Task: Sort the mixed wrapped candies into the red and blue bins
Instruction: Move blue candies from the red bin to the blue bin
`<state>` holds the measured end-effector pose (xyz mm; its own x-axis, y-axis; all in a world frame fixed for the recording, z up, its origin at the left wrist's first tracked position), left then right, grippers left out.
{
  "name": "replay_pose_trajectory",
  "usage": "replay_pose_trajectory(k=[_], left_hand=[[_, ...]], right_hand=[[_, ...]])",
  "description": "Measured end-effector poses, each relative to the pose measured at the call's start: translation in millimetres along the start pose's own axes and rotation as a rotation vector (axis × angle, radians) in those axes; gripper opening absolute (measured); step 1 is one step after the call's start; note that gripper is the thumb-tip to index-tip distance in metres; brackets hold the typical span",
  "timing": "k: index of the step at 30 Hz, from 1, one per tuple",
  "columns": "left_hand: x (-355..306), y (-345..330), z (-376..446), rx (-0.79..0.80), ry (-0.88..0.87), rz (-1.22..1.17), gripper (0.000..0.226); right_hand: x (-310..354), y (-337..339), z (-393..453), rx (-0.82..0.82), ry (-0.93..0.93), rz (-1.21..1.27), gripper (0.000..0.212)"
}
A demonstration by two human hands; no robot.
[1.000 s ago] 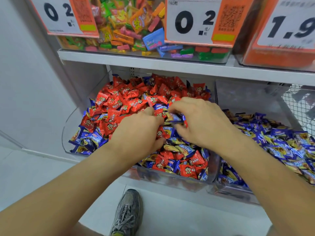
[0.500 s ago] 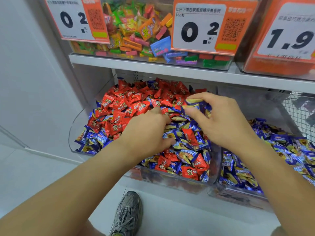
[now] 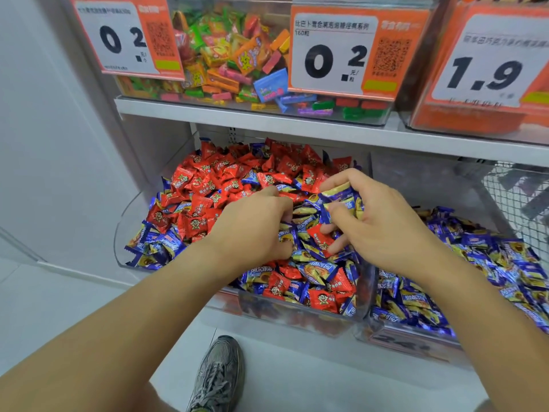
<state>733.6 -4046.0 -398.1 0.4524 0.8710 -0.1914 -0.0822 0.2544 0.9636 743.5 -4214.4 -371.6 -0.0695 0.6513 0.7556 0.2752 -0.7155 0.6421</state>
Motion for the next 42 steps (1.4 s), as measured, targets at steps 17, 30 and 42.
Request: replay_pose_trajectory(k=[17, 30, 42], left_hand=[[15, 21, -20, -0.100, 0.169, -0.366, 0.033], [27, 16, -24, -0.122, 0.301, -0.601, 0.058], [25, 14, -24, -0.098, 0.277, -0.567, 0.055]], right_hand=[[11, -18, 5, -0.083, 0.130, -0.521, 0.029], [14, -6, -1, -0.088, 0.085, -0.494, 0.054], [2, -19, 13, -0.096, 0.133, -0.580, 0.025]])
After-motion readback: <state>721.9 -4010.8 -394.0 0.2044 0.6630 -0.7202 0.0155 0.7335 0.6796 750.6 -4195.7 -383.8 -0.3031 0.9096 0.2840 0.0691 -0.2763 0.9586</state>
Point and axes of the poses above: each hand's wrist, its own z-axis towards the middle knuckle, its own y-axis out of the back of the hand, x = y × z, the point moved 5 cm from there along z, towards the middle knuckle, and after that the axes turned 15 degrees about -y, right-handed, at the moved point
